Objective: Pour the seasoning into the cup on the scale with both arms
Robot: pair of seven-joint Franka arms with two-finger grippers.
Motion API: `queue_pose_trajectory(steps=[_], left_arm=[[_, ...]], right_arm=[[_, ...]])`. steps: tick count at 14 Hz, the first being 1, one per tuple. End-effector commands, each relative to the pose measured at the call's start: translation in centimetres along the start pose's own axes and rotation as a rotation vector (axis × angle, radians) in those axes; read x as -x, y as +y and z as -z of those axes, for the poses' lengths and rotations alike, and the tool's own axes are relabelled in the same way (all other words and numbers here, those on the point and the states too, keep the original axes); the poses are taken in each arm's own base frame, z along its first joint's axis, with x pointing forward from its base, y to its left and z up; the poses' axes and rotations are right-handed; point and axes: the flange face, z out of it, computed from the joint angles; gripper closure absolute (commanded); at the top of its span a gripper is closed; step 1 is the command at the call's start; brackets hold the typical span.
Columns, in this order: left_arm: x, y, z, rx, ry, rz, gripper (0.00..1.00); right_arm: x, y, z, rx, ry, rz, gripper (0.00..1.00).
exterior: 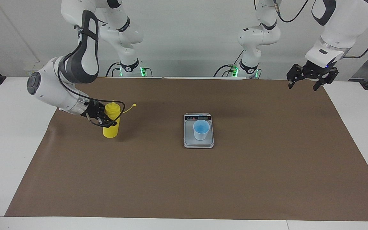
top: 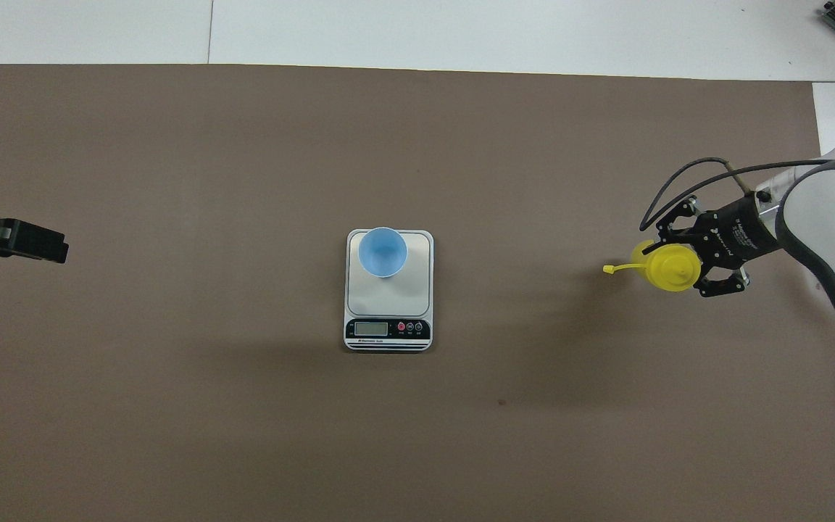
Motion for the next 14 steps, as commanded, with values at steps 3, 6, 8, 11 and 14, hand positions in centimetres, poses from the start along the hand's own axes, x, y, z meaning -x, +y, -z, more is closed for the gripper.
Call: queue_pose_trajectory(steps=[3,6,8,11,14], left_arm=[[0.4,-0.4,0.7,0.022,0.010,0.053,0.00],[0.5,-0.6,0.8,0.026,0.004,0.062,0.00],[0.5,-0.6,0.8,0.026,0.004,0.077,0.00],[0.4,-0.5,0.9,0.023,0.011,0.074,0.00],[0.5,-0.5,1.0,0.021,0.012,0.071,0.00]], right_arm=[[-0.9,1.6,-1.3,-0.011,-0.125,0.066,1.00],[-0.3,2.0,-2.6,0.006,-0.153,0.130,0.01],[-0.3,2.1,-2.7,0.011,-0.146,0.127,0.00],[-0.4,2.0,-2.3,0.012,-0.125,0.135,0.00],[0.0,2.3,-0.5,0.021,-0.067,0.161,0.00]])
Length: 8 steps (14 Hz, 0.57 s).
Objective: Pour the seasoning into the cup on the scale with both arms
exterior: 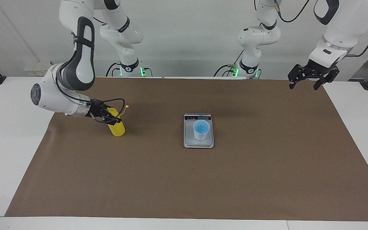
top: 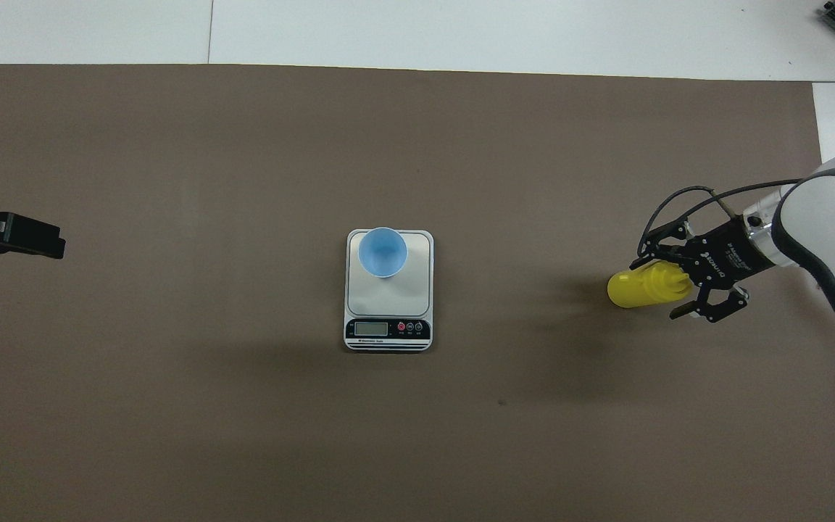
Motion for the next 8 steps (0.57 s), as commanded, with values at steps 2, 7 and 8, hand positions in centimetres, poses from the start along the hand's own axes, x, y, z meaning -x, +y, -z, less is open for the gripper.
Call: queue_pose_trajectory(steps=[2,7,8], left_arm=[[0.4,-0.3,0.7,0.009,0.007,0.009,0.00],[0.4,-0.3,0.5,0.005,0.008,-0.008,0.00],[0.5,-0.2,0.4,0.005,0.002,-0.011,0.00]], right_arm=[[1.2,0.6,3.4,0.017,0.160,0.121,0.00],[4.6,-2.1,7.5,0.022,0.341,0.390,0.00],[6.3,-2.9,8.1,0.066,0.405,0.433,0.00]])
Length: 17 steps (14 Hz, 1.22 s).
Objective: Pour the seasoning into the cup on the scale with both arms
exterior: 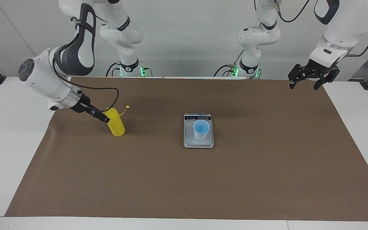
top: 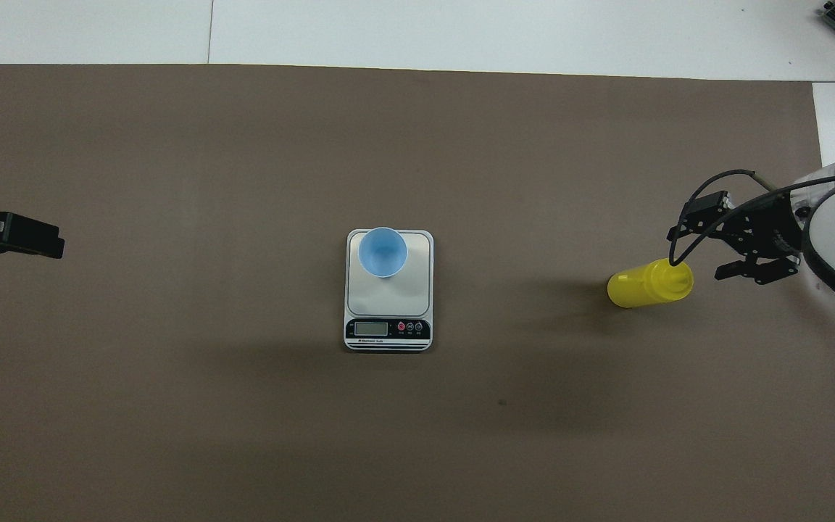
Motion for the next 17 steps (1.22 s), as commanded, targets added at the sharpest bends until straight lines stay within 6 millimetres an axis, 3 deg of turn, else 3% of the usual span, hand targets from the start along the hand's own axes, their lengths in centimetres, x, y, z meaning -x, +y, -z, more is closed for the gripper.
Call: queue_pose_trajectory(steps=[1,2,3,8,13,17], left_arm=[[0.4,0.0,0.5,0.005,0.007,-0.011,0.00],[0.4,0.3,0.3,0.005,0.006,-0.014,0.00],[0.5,0.4,0.2,0.005,0.001,-0.015,0.00],[0.5,0.3,0.3,0.005,0.003,-0.014,0.00],[0.4,0.4,0.3,0.005,0.004,-0.014,0.00],[0.4,0.4,0.3,0.005,0.004,-0.015,0.00]], right_arm=[[3.2,-3.4,2.7,0.119,0.129,0.151,0.00],[4.8,-5.1,3.3,0.171,0.167,0.211,0.00],[5.7,-5.6,4.3,0.192,0.198,0.235,0.00],[8.7,-5.2,8.8,0.181,0.273,0.346,0.00],[7.5,-5.3,12.4,0.175,0.304,0.389,0.00],[7.8,-5.4,12.0,0.193,0.276,0.458,0.00]])
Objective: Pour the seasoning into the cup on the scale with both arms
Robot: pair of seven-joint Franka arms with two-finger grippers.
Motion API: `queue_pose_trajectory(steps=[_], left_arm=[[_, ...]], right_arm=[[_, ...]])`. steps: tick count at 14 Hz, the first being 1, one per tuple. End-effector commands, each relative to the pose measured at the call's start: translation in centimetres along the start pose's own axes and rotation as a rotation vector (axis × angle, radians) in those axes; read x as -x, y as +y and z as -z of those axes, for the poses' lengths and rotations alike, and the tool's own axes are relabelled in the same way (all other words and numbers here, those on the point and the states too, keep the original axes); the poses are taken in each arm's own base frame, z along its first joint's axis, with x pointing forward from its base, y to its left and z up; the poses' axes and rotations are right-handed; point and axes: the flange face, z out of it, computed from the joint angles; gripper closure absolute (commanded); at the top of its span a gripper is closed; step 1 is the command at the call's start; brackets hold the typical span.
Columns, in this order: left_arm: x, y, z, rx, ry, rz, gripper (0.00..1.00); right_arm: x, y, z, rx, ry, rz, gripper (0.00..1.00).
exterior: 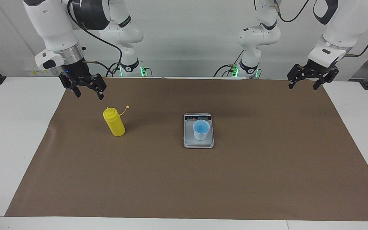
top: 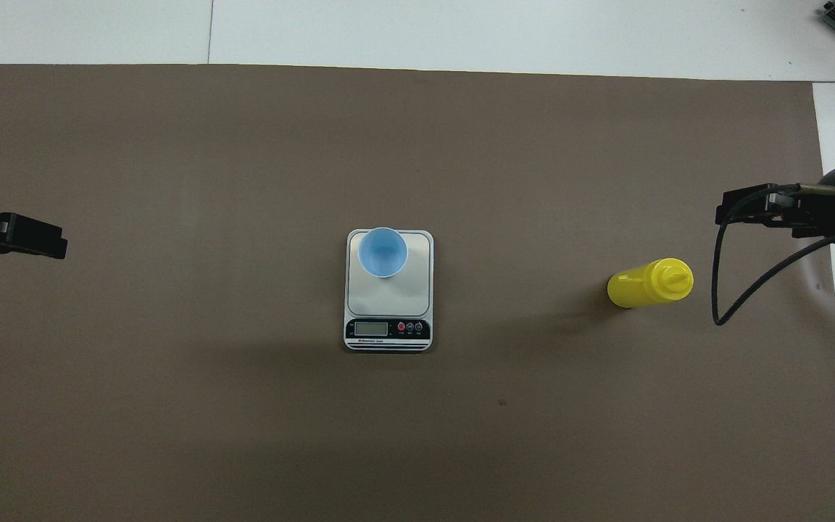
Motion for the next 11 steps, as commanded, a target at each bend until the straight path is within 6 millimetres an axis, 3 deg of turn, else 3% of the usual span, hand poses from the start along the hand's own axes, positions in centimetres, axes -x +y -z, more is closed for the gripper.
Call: queue_pose_trajectory(steps=[1,11], left_arm=[[0.5,0.1,0.3,0.005,0.004,-0.008,0.00],[0.5,0.1,0.3,0.004,0.006,-0.011,0.00]], right_arm=[[-0.1,-0.1,-0.4,0.018,-0.027,0.045,0.00],[1.4,-0.8,0.2,0.028,-0.087,0.061,0.00]])
